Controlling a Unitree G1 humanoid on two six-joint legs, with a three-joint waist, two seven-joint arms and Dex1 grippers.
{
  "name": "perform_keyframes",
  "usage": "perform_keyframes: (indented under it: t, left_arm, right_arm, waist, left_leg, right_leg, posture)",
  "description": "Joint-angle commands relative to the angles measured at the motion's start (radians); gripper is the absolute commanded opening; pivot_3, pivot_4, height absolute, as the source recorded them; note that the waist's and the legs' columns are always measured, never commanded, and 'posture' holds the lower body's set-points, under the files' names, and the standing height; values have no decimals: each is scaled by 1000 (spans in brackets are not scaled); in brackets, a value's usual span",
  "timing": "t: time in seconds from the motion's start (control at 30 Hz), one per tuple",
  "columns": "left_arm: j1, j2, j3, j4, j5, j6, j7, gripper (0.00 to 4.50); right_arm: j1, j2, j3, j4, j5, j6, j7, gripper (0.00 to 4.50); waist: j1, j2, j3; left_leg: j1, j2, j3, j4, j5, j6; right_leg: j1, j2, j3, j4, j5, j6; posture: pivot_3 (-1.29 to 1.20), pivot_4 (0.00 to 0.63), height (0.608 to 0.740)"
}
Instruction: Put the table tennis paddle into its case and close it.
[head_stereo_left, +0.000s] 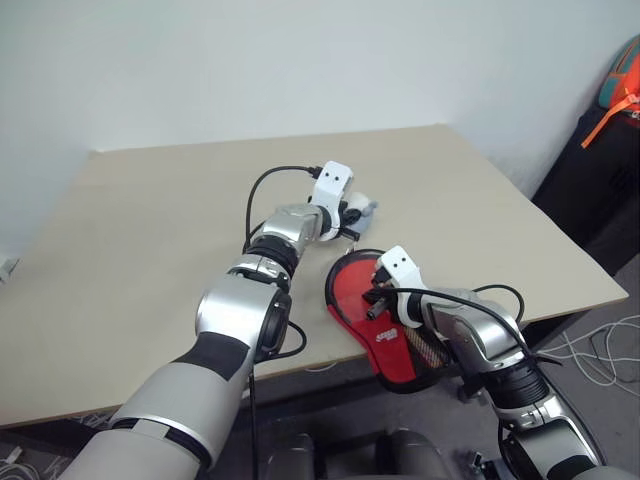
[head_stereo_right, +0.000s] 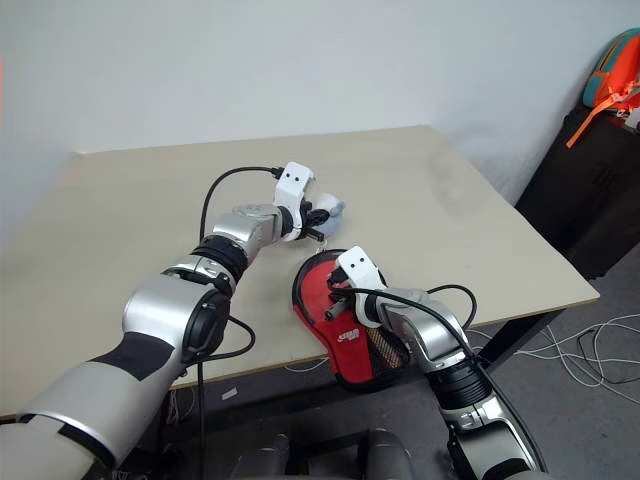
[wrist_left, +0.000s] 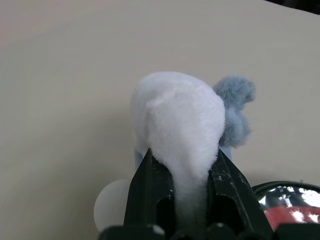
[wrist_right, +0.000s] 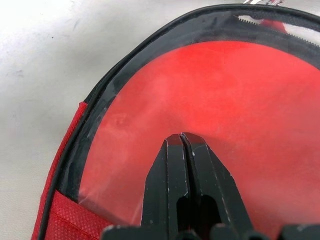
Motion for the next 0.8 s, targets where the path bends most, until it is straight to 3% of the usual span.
perform_keyframes:
  t: [0.03,0.47,0.63,0.8]
  left_arm:
    - [-62,-29,1,-32,23,-72,3,209]
    - [-43,-162,-10,-37,73,-116,-84,209]
    - [-14,-175,-23,-53,72,-90,-257,209]
    - [-4,-148,-27,-68,70,-63,-343,1977]
  right_arm:
    - [25,-5,22,39,-12,46,-11,0]
    - [28,-5,27,28,-20,44,-25,0]
    - [26,-6,26,39,-24,37,-31,0]
    - [18,-3,27,54,-28,26,-31,0]
  waist:
    - [0,0,0]
    - [0,0,0]
    - [0,0,0]
    - [0,0,0]
  left_leg:
    - [0,0,0,0,0,1]
    - [0,0,-2,1,-1,2]
    - [0,0,-2,2,-2,2]
    - [0,0,-3,2,-2,3]
  right_leg:
    - [0,0,0,0,0,0]
    - [1,0,-1,0,0,0]
    - [1,-1,-1,0,0,0]
    - [1,-1,-1,0,0,0]
  posture:
    - [0,0,724]
    - [0,0,724]
    - [0,0,724]
    - [0,0,724]
